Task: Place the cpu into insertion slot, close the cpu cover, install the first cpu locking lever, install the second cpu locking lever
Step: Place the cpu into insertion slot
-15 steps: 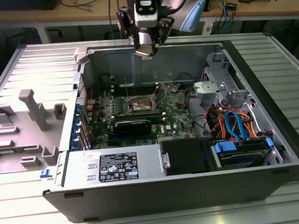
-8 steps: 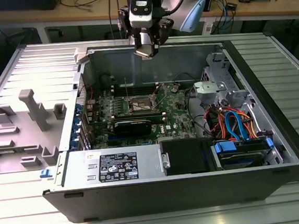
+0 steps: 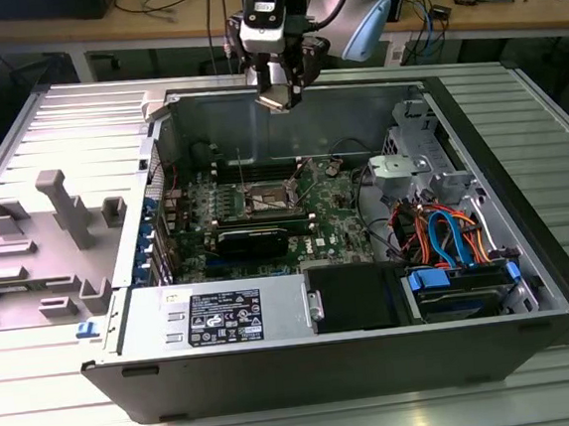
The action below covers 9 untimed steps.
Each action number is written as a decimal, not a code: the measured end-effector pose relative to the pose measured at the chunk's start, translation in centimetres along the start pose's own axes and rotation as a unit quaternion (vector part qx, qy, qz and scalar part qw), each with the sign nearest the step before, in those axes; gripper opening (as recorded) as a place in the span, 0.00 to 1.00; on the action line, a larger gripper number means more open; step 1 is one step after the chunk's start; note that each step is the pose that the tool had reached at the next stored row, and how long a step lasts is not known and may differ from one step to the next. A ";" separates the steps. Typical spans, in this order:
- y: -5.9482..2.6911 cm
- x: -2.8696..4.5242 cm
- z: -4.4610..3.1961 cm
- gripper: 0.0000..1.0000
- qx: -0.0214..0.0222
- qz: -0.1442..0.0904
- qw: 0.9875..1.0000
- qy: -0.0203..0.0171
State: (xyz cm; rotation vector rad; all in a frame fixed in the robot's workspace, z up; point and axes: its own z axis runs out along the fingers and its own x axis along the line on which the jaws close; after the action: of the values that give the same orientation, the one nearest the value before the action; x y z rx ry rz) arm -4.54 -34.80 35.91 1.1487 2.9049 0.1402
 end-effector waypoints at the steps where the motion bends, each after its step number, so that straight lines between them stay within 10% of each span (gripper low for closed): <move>1: 0.00 0.00 0.00 0.55 0.000 0.002 1.000 0.000; 9: 0.00 0.00 0.00 0.55 0.000 0.004 1.000 0.000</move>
State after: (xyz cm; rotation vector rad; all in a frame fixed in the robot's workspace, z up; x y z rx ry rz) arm -4.54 -34.80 35.91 1.1606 2.8997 0.1400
